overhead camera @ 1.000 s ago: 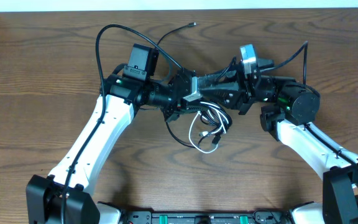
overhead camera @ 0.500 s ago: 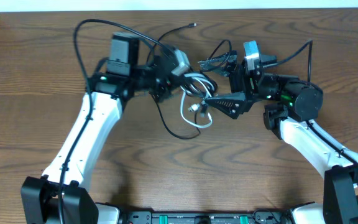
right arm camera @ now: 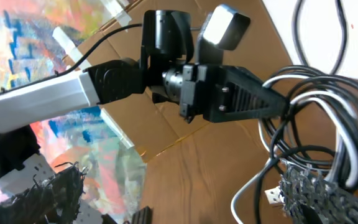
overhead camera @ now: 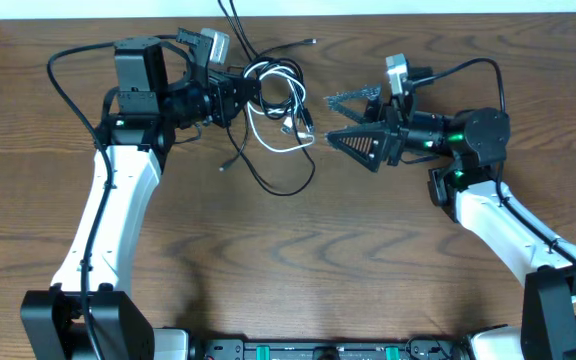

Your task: Untangle cables

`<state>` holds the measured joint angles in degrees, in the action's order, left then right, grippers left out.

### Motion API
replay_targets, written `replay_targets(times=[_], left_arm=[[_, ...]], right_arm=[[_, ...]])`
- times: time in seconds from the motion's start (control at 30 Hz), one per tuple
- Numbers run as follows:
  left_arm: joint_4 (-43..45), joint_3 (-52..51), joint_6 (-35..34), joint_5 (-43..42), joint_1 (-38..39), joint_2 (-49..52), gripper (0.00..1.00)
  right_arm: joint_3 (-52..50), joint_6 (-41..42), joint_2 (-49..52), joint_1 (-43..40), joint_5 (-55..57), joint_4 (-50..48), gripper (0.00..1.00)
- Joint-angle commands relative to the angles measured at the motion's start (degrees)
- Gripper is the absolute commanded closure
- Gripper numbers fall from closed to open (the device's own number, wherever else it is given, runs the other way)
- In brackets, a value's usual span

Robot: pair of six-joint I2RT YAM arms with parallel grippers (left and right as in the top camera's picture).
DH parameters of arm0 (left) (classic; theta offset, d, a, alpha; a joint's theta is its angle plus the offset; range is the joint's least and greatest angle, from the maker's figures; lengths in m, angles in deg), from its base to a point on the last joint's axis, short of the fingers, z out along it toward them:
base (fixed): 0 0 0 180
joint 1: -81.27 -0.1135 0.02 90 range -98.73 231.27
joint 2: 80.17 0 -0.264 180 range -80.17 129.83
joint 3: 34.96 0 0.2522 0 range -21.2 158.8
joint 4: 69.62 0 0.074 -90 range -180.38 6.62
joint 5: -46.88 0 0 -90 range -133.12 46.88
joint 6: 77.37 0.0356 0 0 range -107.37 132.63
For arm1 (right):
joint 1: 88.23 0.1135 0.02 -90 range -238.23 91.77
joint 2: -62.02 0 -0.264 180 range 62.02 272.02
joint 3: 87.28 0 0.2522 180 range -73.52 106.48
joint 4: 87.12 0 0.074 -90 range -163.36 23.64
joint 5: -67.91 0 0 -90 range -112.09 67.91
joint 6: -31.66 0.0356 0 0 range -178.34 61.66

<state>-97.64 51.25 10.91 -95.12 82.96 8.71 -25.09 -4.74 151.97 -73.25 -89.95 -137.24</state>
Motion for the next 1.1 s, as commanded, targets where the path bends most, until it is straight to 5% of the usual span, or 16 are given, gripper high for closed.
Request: replay_targets(times=[0.0, 0.1, 0.23, 0.7, 1.07], left_arm=[[0.48, 0.11, -7.02, 1.53, 1.62, 0.04, 0.93], [0.48, 0.11, -6.99, 1.57, 4.07, 0.04, 0.92], [0.44, 0.11, -6.99, 3.32, 5.77, 0.04, 0.93], [1.33, 0.11, -17.46, 6.23, 10.58, 0.04, 0.93], [1.31, 0.11, -15.41, 6.47, 11.5, 0.04, 0.93]], right_arm=[[0.63, -10.47, -0.37, 3.08, -1.36, -0.35, 0.02], [0.63, -20.9, -0.37, 5.29, -0.85, 2.25, 0.13], [0.63, -27.89, -0.37, 6.05, 3.54, 8.11, 0.41], [0.63, -49.96, -0.37, 11.63, 33.22, 33.7, 0.5], [0.63, -51.15, -0.37, 12.44, 42.86, 36.72, 0.88]])
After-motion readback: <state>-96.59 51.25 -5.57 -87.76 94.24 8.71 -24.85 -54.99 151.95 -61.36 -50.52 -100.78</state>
